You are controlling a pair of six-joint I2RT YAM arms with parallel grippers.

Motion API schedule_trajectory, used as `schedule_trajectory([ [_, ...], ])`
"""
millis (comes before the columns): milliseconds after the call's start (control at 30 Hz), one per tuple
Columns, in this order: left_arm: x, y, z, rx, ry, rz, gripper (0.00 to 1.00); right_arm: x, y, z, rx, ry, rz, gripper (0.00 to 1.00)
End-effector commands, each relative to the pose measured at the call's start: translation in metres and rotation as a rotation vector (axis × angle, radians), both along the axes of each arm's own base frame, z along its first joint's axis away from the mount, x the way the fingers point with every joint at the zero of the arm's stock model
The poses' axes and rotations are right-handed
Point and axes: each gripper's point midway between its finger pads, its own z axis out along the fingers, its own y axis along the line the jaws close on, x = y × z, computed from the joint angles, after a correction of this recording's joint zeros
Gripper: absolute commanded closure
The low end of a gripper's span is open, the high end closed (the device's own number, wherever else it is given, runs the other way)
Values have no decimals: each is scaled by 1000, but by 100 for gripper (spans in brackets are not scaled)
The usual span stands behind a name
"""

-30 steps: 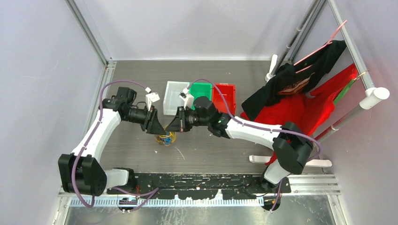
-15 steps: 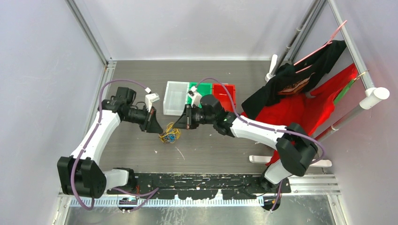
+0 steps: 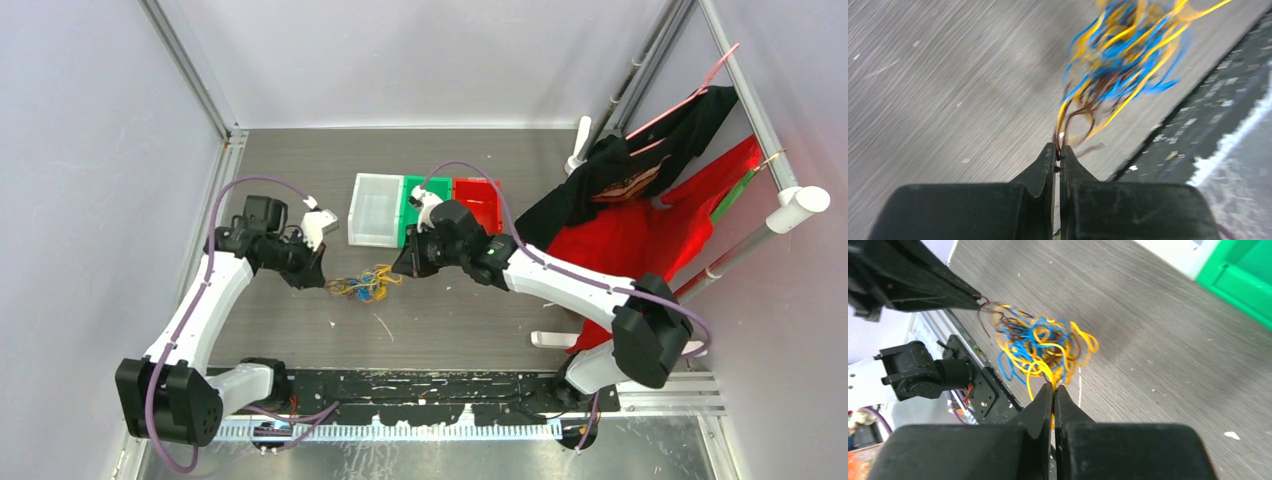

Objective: Untangle the cables

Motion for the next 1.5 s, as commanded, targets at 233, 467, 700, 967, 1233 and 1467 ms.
schedule_trajectory([
  [233, 17, 90, -62, 517, -119, 43, 100, 17, -38, 79, 17, -231, -81, 99],
  [467, 3, 33, -14, 198, -87, -32, 54, 0, -13, 91, 149, -146, 20, 99],
  [700, -18, -12, 56, -71, -91, -145, 0, -8, 14, 113, 301, -96, 105, 99],
  [967, -9, -46, 97, -314, -106, -145, 0, -15, 42, 134, 404, -59, 165, 99],
  [1233, -6, -62, 115, -437, -52, -145, 19, -25, 60, 135, 426, -41, 210, 99],
  [1467, -13, -65, 100, -462, 61, -149, 65, -29, 66, 137, 456, -32, 228, 99],
])
